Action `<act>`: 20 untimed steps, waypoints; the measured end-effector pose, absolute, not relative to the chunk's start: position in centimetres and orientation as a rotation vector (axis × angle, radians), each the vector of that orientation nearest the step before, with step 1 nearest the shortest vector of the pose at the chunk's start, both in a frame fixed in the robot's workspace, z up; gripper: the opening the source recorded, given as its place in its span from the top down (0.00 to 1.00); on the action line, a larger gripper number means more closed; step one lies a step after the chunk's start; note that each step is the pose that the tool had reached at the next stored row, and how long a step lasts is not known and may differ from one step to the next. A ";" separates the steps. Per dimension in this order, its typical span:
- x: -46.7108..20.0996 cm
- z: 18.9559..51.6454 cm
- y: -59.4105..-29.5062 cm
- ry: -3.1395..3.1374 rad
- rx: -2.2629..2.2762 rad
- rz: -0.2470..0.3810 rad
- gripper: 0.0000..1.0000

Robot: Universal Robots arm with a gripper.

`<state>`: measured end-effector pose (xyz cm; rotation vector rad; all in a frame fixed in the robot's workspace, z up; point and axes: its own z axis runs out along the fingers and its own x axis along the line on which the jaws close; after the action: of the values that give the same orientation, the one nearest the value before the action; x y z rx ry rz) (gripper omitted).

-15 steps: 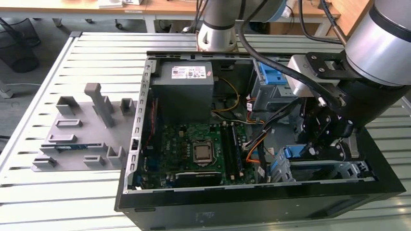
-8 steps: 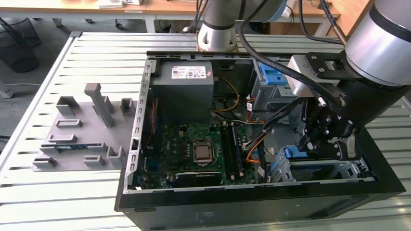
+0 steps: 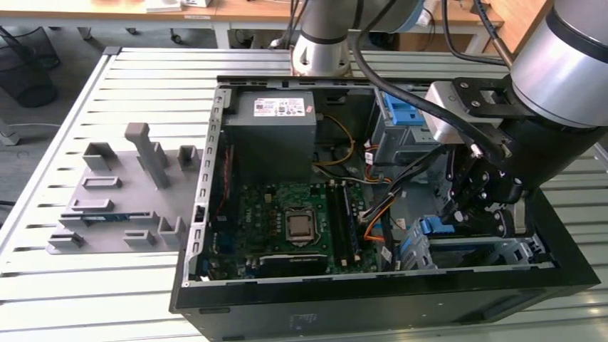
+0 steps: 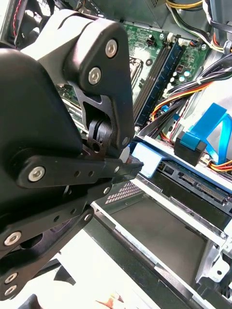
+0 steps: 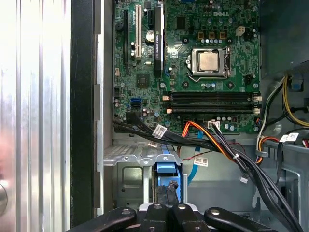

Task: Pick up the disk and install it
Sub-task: 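Insert the first disk wire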

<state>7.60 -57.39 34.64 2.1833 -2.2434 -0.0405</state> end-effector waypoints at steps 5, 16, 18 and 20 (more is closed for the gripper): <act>7.6 34.6 -57.4 -2.243 2.183 -0.040 0.89; 9.8 34.6 -57.4 -2.243 2.183 -0.041 0.89; 10.4 34.6 -57.4 -2.243 2.183 -0.041 0.89; 10.9 34.6 -57.4 -2.243 2.183 -0.041 0.89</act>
<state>10.93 -57.39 34.63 2.1833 -2.2434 -0.0405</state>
